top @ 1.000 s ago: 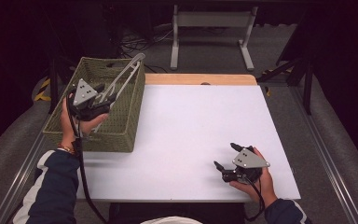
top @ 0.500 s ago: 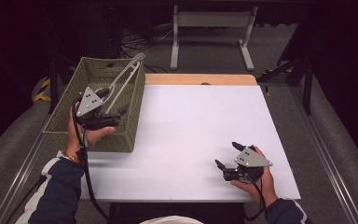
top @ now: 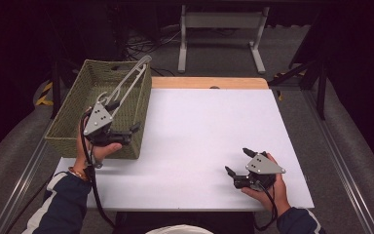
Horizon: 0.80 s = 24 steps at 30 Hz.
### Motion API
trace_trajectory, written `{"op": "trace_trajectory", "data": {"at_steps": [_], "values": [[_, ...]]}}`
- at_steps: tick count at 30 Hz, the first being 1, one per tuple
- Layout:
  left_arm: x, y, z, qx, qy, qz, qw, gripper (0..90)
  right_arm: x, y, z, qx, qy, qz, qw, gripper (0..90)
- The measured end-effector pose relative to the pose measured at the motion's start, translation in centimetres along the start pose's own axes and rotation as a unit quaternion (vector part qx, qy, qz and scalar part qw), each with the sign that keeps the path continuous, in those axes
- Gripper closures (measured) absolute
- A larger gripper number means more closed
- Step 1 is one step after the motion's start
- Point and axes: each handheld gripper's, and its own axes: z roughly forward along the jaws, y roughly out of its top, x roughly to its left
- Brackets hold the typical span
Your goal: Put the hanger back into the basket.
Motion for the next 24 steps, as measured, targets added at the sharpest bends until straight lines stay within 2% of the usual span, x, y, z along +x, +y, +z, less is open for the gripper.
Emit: {"op": "trace_trajectory", "data": {"at_steps": [6,24], "values": [[-0.9,-0.2,-0.5,-0.018,0.0,0.006,0.9998,6.7,-0.1,0.0,0.0,-0.001,-0.001,0.003,1.0,15.9],[-4.4,-0.9,-1.4,-0.041,-0.036,0.029,0.9981,6.5,-0.3,0.0,-0.3,-0.01,-0.011,0.01,0.9998,15.9]]}}
